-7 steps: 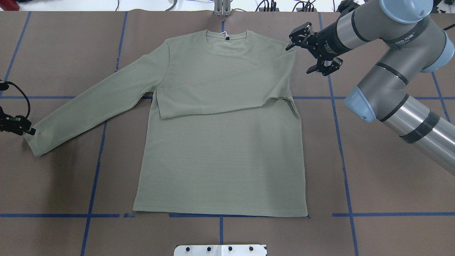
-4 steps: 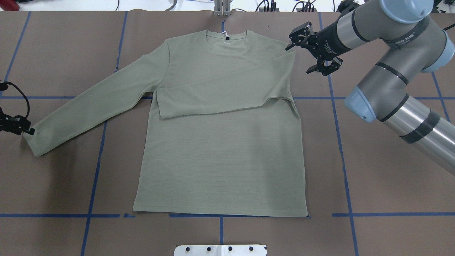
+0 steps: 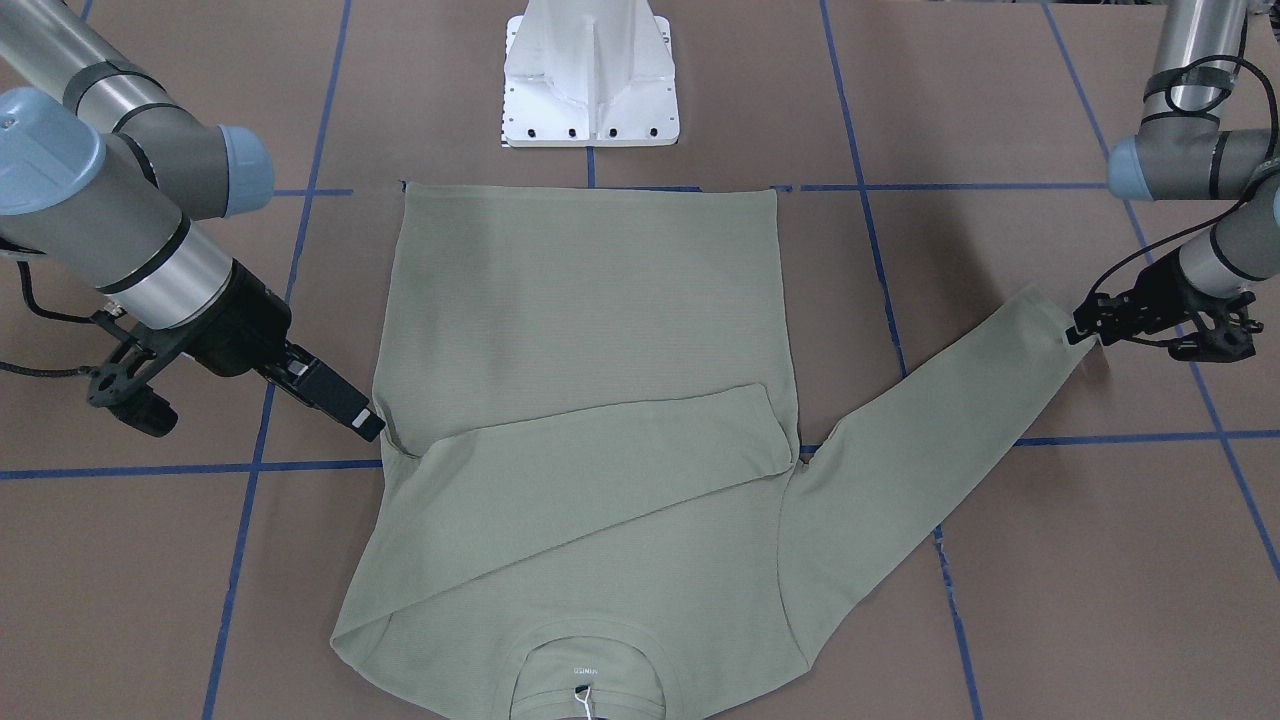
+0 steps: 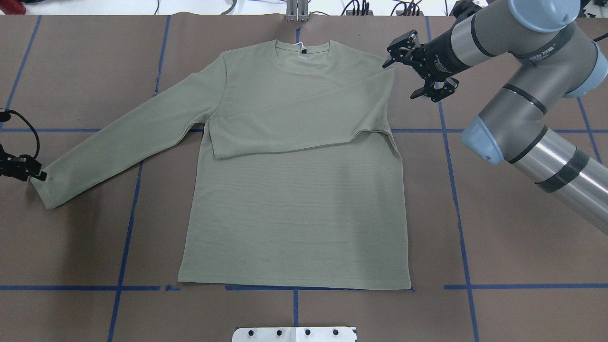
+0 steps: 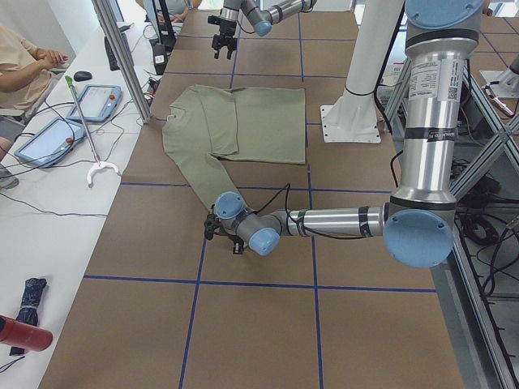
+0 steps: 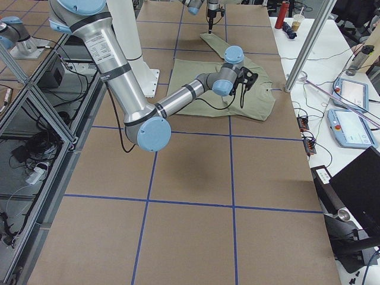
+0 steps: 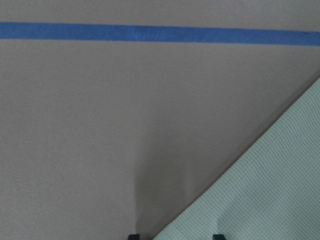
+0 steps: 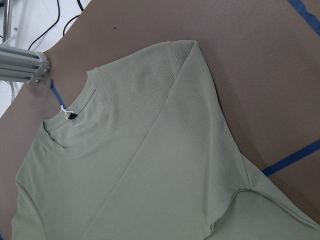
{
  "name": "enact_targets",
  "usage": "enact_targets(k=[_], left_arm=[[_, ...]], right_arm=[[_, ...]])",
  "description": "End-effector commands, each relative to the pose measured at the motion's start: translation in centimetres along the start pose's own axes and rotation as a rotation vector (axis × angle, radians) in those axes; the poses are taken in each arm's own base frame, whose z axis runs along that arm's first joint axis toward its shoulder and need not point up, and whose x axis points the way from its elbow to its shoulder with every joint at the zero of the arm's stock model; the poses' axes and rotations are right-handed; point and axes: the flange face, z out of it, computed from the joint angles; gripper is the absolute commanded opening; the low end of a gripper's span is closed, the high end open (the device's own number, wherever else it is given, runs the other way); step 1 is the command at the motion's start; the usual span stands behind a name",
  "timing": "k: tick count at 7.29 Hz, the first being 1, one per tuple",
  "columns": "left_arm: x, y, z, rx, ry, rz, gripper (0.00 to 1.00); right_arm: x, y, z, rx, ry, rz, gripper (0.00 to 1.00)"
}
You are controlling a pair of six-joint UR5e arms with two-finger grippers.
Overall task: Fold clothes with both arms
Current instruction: 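Move the left gripper to the cuff of the other sleeve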
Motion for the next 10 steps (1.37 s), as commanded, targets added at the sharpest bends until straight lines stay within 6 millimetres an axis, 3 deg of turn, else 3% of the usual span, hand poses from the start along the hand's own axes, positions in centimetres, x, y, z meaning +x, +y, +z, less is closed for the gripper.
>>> enact_targets(k=[1,2,3,4,8,9,10], left_arm=[[-0.3,0.0,0.5,-0.012,-0.002,-0.007,0.56],[-0.2,0.1,0.7,-0.017,0.0,-0.006,0.56],[-0.2,0.1,0.6,-0.016,0.001,-0.005,0.45],[0.2,0.0,0.4,-0.012,0.006,0.0,0.0],[5.5,0.8,-3.3,-0.025,0.14,0.082,0.0],[7.9,1.0,-4.7,-0.038,0.196,0.101,0.0],[12.8,-0.1,-7.1,-0.032,0.259,0.059,0.0]], right_arm=[[0.0,0.0,0.0,0.0,0.0,0.0,1.0],[0.0,0.0,0.0,0.0,0.0,0.0,1.0],[0.0,0.0,0.0,0.0,0.0,0.0,1.0],[0.1,0.0,0.0,0.0,0.001,0.001,1.0],[0.8,-0.1,0.1,0.002,0.007,0.005,1.0],[1.3,-0.2,0.1,0.0,0.013,0.007,1.0],[2.8,-0.1,-0.7,-0.002,0.016,-0.002,1.0]])
